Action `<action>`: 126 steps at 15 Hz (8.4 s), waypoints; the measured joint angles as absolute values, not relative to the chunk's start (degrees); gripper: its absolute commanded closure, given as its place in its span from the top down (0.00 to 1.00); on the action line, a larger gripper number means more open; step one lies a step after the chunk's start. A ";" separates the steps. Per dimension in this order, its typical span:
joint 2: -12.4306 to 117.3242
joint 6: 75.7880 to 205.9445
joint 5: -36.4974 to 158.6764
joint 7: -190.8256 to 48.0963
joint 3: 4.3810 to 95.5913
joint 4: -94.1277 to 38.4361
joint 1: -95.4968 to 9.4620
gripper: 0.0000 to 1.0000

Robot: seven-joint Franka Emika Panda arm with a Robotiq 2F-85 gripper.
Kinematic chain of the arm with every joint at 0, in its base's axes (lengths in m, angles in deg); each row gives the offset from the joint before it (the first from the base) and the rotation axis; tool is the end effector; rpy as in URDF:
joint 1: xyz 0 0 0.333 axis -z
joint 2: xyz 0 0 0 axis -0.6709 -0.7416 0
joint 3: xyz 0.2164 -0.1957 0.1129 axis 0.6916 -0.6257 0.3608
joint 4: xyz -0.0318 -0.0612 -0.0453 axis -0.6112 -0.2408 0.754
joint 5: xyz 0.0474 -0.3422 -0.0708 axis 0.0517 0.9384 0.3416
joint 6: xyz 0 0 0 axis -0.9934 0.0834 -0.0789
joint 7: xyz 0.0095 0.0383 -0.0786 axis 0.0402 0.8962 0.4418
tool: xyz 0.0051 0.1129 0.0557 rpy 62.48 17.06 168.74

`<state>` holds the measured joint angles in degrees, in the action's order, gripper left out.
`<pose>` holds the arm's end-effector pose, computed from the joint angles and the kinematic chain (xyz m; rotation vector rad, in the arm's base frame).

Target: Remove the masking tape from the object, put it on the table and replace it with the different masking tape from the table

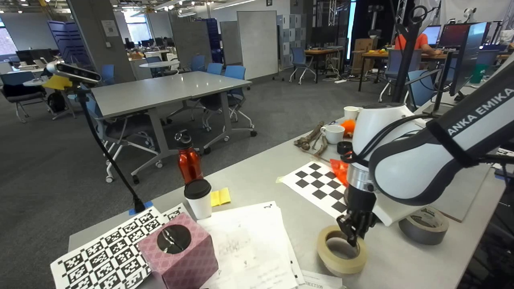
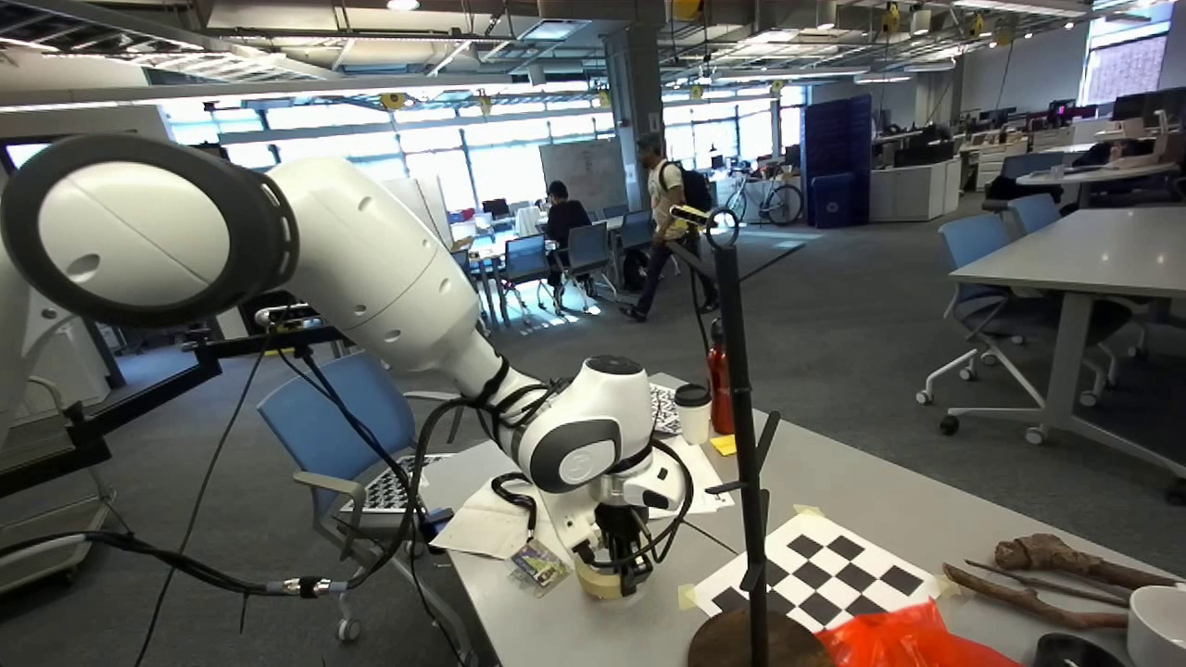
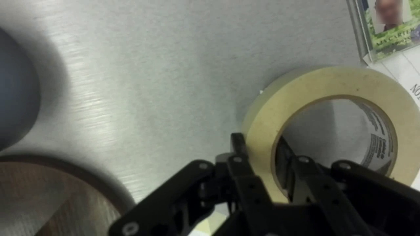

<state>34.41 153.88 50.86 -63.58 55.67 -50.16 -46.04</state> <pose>0.5727 0.0555 0.1635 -3.0421 0.3535 0.0640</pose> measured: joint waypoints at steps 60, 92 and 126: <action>94.87 142.72 52.33 -59.41 46.04 -84.72 -28.36 0.06; 74.16 171.90 38.61 -59.46 45.41 -81.13 -34.08 1.00; 100.10 162.85 48.36 -59.75 52.48 -91.84 -33.48 1.00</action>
